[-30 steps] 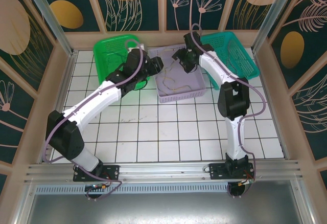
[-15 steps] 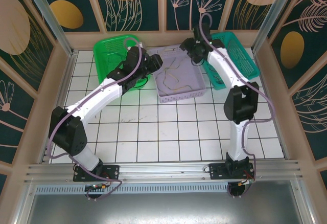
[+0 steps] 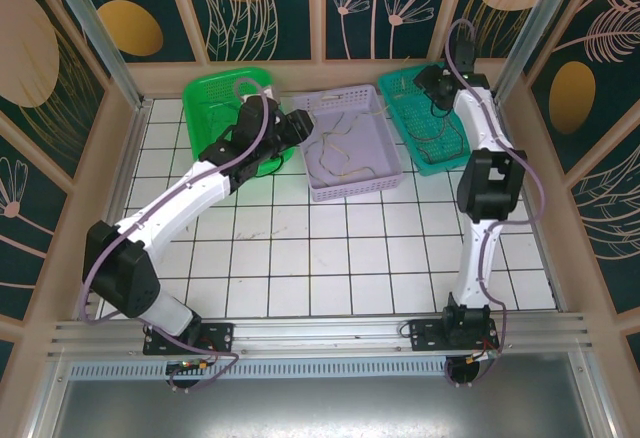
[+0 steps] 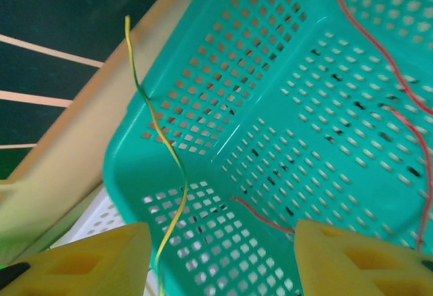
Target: Untangle the cables
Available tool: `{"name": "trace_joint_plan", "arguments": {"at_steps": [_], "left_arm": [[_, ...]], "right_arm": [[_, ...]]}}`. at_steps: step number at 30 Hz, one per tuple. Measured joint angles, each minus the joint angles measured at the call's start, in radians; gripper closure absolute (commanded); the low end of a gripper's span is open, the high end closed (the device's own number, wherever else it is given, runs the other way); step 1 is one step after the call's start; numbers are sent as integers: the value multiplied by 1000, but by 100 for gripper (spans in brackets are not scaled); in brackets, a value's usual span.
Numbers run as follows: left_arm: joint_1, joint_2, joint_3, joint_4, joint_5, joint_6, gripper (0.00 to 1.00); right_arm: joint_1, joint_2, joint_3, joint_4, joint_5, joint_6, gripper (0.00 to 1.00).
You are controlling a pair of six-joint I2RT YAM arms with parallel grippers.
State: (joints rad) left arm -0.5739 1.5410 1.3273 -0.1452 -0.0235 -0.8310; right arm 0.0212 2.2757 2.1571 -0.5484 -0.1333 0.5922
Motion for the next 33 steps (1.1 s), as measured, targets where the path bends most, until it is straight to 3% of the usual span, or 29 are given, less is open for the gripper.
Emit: {"name": "trace_joint_plan", "arguments": {"at_steps": [5, 11, 14, 20, 28, 33], "left_arm": [[0, -113, -99, 37, 63, 34, 43], [1, -288, -251, 173, 211, 57, 43], [1, -328, -261, 199, 248, 64, 43], [1, -343, -262, 201, 274, 71, 44], [2, -323, -261, 197, 282, 87, 44], [2, -313, -261, 194, 288, 91, 44]], "right_arm": [[7, 115, 49, 27, -100, -37, 41], [10, 169, 103, 63, -179, -28, 49], [11, 178, 121, 102, -207, -11, 60], [11, 222, 184, 132, -229, 16, 65], [10, 257, 192, 125, -225, 19, 61], [10, 259, 192, 129, -230, 26, 75]]}}
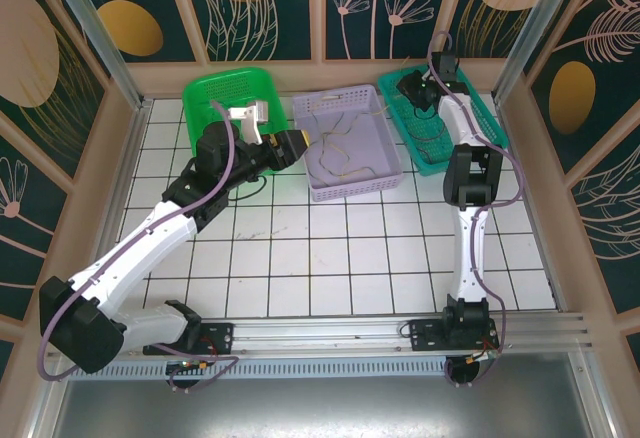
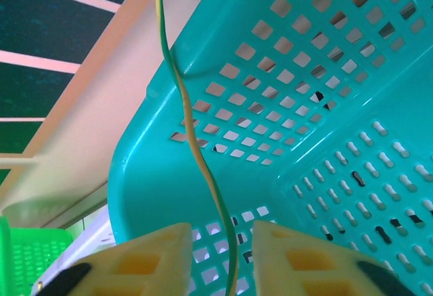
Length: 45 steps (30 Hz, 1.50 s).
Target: Untangle the cables
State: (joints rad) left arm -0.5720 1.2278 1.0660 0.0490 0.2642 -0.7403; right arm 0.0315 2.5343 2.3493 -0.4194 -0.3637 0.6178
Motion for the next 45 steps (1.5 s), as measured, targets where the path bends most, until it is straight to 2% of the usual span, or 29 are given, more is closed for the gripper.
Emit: {"name": "trace_joint_plan", "arguments": {"at_steps": [4, 7, 8, 18, 32, 45], "left_arm": [[0, 0, 1, 0, 2, 4, 44], [0, 0, 2, -1, 2, 7, 44], [0, 0, 2, -1, 2, 7, 44], [0, 0, 2, -12, 1, 22, 44], [0, -50, 1, -27, -10, 34, 45], [0, -100, -56, -27, -14, 25, 46]], "right_arm": [[0, 5, 0, 9, -5, 13, 84], [0, 6, 0, 19, -5, 13, 99], [2, 6, 2, 21, -4, 12, 100], [64, -2, 18, -34, 53, -110, 100], [268, -222, -192, -123, 84, -287, 100], [294, -252, -267, -222, 29, -314, 100]]}}
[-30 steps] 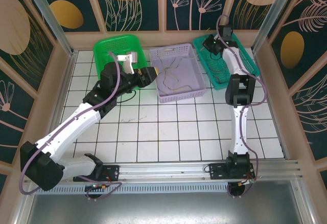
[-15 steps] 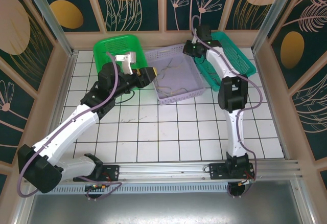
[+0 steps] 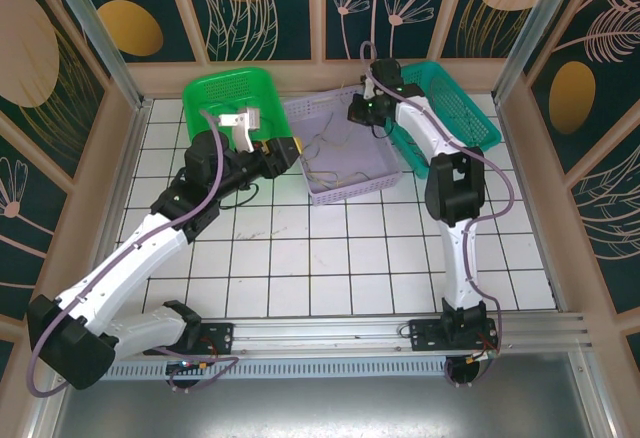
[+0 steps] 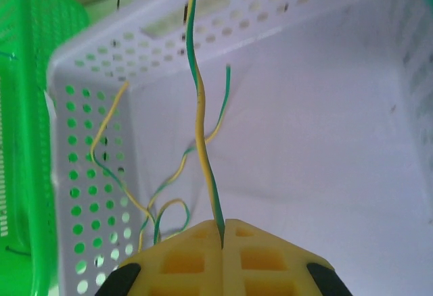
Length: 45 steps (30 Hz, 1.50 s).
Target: Untangle the cables
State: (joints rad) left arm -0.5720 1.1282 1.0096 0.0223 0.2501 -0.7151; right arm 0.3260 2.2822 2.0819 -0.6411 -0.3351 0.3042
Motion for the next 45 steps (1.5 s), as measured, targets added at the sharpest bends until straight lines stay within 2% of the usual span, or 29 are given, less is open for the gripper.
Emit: {"name": "trace_joint_plan", "arguments": {"at_steps": [6, 13, 18, 19, 24, 27, 37, 45], "left_arm": [[0, -14, -8, 1, 0, -12, 46], [0, -14, -9, 2, 1, -19, 47], [0, -15, -9, 1, 1, -19, 47], [0, -16, -9, 1, 1, -19, 47], [0, -19, -9, 0, 1, -19, 46], [0, -19, -9, 0, 1, -19, 46], [1, -18, -9, 0, 2, -19, 46], [1, -15, -9, 0, 4, -19, 46]], "right_arm": [[18, 12, -31, -81, 14, 12, 100], [16, 192, 253, -147, 89, 61, 100], [10, 270, 312, -181, 156, 107, 100], [8, 276, 309, -177, 170, 113, 97], [9, 276, 309, -171, 190, 129, 64], [12, 275, 309, -171, 195, 142, 54], [42, 206, 295, -194, 234, 174, 37], [45, 139, 294, -259, 271, 204, 32]]}}
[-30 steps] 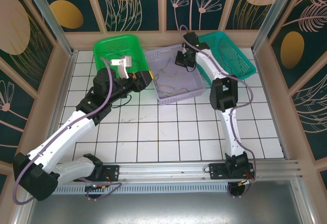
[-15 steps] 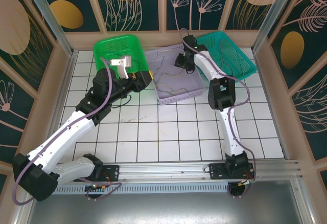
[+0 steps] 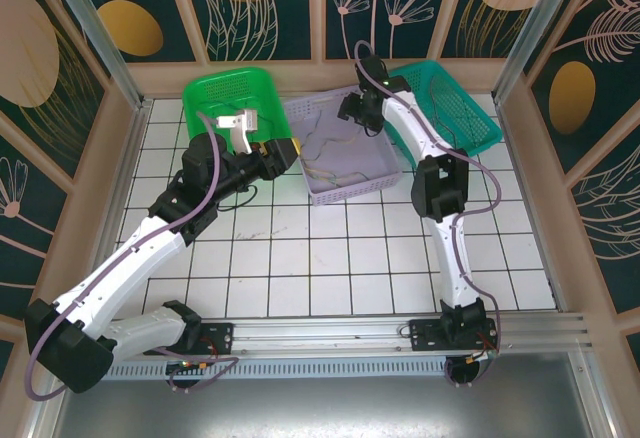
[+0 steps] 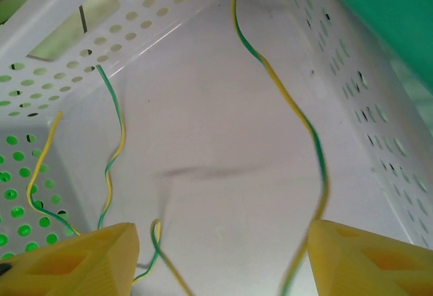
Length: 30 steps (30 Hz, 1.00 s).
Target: Untangle the cables
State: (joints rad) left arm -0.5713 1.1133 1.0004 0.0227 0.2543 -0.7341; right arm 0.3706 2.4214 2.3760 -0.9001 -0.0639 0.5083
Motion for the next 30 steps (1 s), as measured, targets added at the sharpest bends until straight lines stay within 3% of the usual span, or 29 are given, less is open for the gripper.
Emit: {"name": "trace_joint_plan", "arguments": {"at_steps": [8, 13, 20, 21, 22, 23, 24, 30], "left_arm": [[0, 0, 0, 0, 0, 0, 46], [0, 0, 0, -18, -11, 0, 43], [0, -23, 11, -184, -79, 0, 38], [0, -35, 11, -212, -87, 0, 35], [0, -49, 11, -237, -93, 0, 32], [0, -66, 11, -264, -104, -5, 27], [0, -82, 11, -288, -114, -10, 5], [0, -189, -68, -397, -224, -57, 1]], "right_arm": [[22, -27, -67, -44, 54, 0, 31], [50, -138, -192, -14, 105, -4, 32], [78, -628, -652, 219, 146, -39, 29], [78, -719, -726, 261, 149, -45, 7], [78, -794, -785, 292, 151, -48, 1], [78, -884, -858, 327, 151, -58, 1], [78, -971, -928, 355, 150, -65, 1], [87, -1409, -1269, 375, 253, -39, 1]]}}
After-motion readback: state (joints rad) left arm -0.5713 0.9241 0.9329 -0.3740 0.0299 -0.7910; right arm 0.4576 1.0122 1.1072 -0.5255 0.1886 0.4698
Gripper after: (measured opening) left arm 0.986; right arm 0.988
